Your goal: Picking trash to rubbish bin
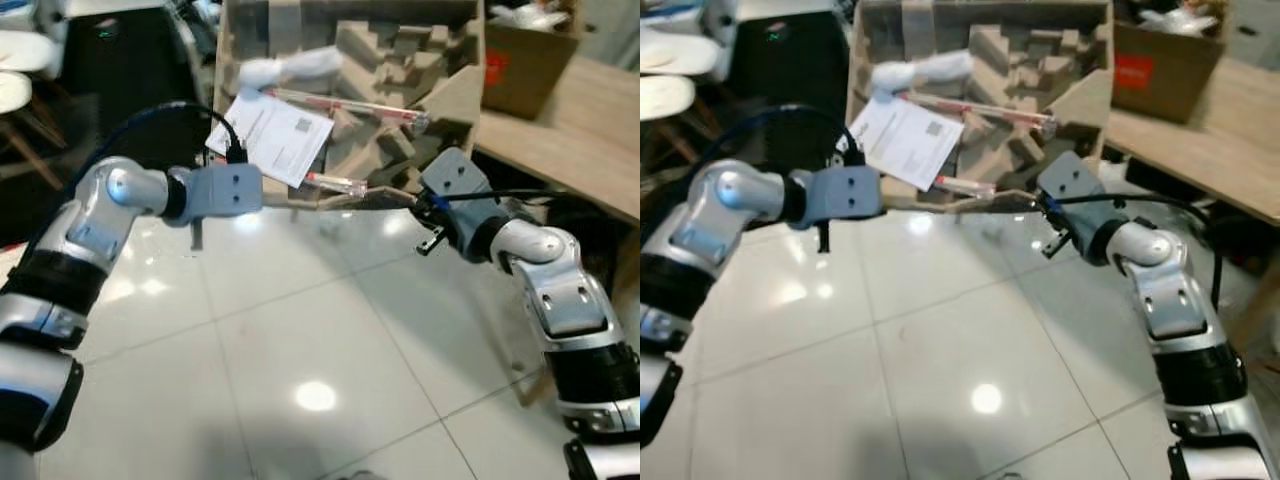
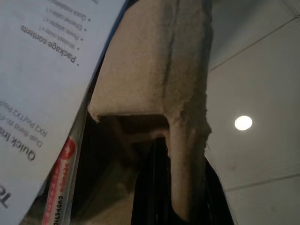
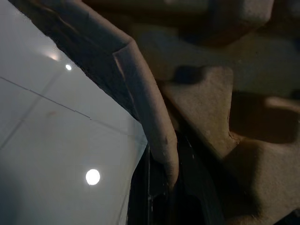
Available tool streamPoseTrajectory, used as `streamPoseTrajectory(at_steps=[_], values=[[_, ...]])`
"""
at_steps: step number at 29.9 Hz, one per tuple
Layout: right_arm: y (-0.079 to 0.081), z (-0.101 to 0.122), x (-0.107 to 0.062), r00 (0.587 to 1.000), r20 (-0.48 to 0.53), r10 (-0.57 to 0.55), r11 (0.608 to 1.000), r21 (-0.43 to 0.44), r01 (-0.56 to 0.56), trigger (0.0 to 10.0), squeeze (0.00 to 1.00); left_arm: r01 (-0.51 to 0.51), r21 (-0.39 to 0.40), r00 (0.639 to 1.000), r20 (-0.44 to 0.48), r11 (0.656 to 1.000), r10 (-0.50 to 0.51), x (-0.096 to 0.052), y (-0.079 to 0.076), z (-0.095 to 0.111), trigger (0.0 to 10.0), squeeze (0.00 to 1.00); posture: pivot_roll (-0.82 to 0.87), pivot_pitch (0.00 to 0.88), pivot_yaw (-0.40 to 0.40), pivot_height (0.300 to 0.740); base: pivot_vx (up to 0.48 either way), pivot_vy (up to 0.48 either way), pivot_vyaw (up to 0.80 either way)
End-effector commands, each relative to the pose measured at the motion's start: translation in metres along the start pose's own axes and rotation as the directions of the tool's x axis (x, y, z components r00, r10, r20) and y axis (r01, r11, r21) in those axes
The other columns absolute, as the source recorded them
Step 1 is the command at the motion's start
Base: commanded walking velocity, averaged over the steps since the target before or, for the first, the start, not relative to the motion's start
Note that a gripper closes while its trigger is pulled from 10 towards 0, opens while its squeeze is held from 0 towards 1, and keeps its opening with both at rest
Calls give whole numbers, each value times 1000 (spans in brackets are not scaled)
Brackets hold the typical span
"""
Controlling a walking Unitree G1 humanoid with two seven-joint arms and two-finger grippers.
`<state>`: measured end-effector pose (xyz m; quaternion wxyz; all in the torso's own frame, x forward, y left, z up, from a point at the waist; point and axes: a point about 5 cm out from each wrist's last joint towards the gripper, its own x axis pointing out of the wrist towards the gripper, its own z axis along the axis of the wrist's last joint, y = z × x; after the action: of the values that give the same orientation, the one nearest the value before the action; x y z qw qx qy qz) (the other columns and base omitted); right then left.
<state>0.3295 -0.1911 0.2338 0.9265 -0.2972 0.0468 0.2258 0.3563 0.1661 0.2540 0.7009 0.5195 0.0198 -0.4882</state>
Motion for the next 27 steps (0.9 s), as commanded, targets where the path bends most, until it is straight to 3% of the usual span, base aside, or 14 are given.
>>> streamPoseTrajectory(at_steps=[1,8,27], values=[[-4,-5,0,997,-37,-64,998,9,64,10000,0,62,101,994,89,993,-71,7,-4,19,10000,0,-1,96,38,740,334,0,-781],[-2,-7,-1,997,-39,-65,998,17,66,10000,0,70,105,992,95,992,-80,8,-3,20,10000,0,-5,103,49,740,334,0,-781],[-2,-1,-2,998,-11,-70,997,14,70,10000,0,59,104,991,113,993,-70,14,1,24,10000,0,-22,95,48,740,342,0,0]])
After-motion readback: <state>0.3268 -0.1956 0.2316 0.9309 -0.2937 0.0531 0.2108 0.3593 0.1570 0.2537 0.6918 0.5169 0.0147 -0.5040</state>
